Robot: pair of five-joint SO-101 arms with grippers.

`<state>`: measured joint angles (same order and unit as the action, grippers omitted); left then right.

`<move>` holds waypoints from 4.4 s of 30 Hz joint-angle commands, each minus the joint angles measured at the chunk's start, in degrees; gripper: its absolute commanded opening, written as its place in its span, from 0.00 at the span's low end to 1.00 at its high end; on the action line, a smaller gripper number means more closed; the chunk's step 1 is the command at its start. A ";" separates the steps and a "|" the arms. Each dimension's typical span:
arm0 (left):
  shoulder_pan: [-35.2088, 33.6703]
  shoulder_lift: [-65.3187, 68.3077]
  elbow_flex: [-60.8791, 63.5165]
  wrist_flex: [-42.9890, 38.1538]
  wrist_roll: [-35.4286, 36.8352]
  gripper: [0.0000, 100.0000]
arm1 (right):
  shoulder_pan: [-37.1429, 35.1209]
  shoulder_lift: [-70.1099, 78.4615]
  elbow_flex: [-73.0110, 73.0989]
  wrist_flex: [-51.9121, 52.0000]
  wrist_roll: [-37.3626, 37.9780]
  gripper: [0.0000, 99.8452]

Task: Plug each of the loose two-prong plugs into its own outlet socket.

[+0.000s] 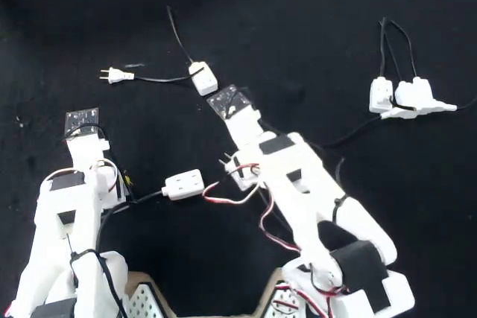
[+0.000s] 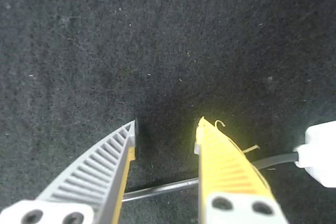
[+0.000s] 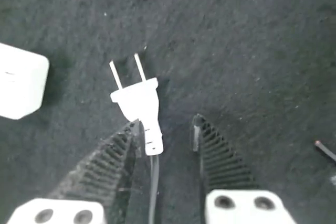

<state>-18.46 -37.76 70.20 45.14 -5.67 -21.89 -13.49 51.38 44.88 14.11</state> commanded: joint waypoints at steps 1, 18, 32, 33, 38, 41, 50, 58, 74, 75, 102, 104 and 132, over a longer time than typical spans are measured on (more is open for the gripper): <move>-0.40 -1.93 -0.66 -1.05 0.00 0.19 | -1.58 -2.68 0.66 -4.40 -0.53 0.13; -0.40 -1.93 -0.57 -1.05 0.00 0.19 | -7.47 -2.68 4.97 -7.03 -0.62 0.11; -0.40 -1.93 -0.57 -1.05 0.00 0.19 | -3.78 -9.27 6.90 -5.63 -0.62 0.02; -0.40 -1.93 -0.57 -1.05 0.00 0.19 | -3.96 -9.89 7.25 -5.36 -0.62 0.02; -0.40 -1.93 -0.57 -1.05 0.00 0.19 | -7.65 -9.27 7.87 -5.01 -0.62 0.13; -0.40 -1.93 -0.48 -1.05 0.00 0.19 | -8.97 -6.20 6.81 -5.63 -0.62 0.15; -0.40 -1.93 -0.48 -1.05 0.00 0.19 | -8.62 3.91 -0.84 -4.31 -3.34 0.15; -0.40 -1.93 -0.57 -1.05 0.00 0.19 | -8.70 -0.31 -0.75 -4.22 -3.43 0.11; -0.40 -1.93 -0.48 -1.05 0.00 0.19 | -8.62 4.79 -2.51 -7.30 -2.90 0.15; -0.40 -1.93 -0.48 -1.05 0.00 0.19 | -8.62 4.88 -2.42 -7.65 -2.90 0.15; -0.40 -1.49 -0.48 -1.05 0.00 0.19 | -6.68 -10.07 8.75 -4.22 -0.97 0.01; -0.40 -1.49 -0.48 -1.05 0.00 0.19 | -6.68 -10.07 9.01 -4.31 -0.62 0.01; -0.40 -1.49 -0.48 -1.05 0.00 0.19 | -6.77 -4.35 7.34 -4.66 2.02 0.10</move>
<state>-18.46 -37.76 70.20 45.14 -5.67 -29.80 -17.63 61.32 39.96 15.60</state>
